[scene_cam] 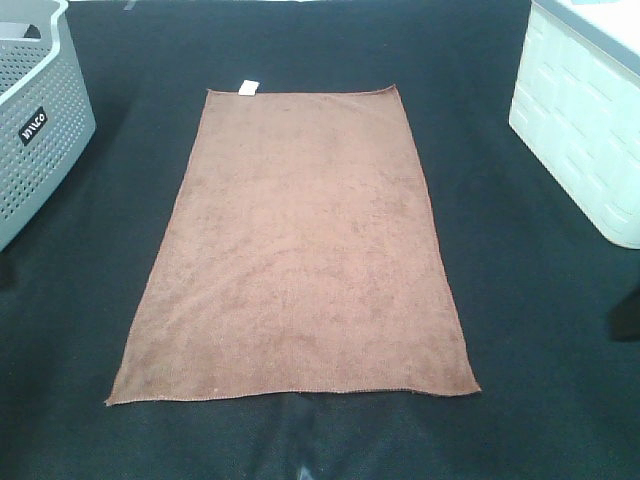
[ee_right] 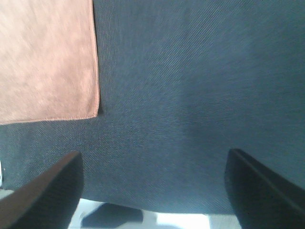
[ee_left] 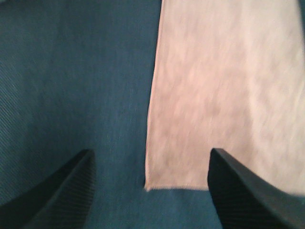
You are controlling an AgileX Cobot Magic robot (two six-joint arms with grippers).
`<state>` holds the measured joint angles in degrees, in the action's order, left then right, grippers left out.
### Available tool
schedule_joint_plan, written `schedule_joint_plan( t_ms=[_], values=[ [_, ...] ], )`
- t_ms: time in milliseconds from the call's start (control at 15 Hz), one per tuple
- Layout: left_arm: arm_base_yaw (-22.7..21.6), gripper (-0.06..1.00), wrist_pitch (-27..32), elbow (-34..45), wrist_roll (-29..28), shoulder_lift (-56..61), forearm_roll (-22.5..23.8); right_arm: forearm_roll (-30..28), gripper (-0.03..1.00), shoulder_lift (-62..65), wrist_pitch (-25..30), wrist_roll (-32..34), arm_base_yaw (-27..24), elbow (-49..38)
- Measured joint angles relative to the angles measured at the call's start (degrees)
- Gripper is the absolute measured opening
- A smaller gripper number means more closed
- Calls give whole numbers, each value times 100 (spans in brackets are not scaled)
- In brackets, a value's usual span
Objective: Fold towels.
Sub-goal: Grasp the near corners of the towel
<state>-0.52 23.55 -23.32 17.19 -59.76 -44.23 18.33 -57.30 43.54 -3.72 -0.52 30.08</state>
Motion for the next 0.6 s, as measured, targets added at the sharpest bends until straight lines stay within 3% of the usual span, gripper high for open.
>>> schedule_joint_plan(
  t_ms=[67, 333, 400, 600],
  values=[
    [0, 64, 115, -166, 573, -625, -372, 401, 77, -659, -264, -350, 0, 0],
    [0, 64, 155, -441, 1415, -2045, -1369, 2051, 77, -2097, -659, -1816, 0, 0],
    [0, 64, 218, -441, 1610, -2349, -1587, 2859, 77, -2527, -710, -2555, 0, 0],
    [0, 64, 676, -556, 2401, -3249, -2252, 4045, 77, -3077, -819, -3810, 0, 6]
  ],
)
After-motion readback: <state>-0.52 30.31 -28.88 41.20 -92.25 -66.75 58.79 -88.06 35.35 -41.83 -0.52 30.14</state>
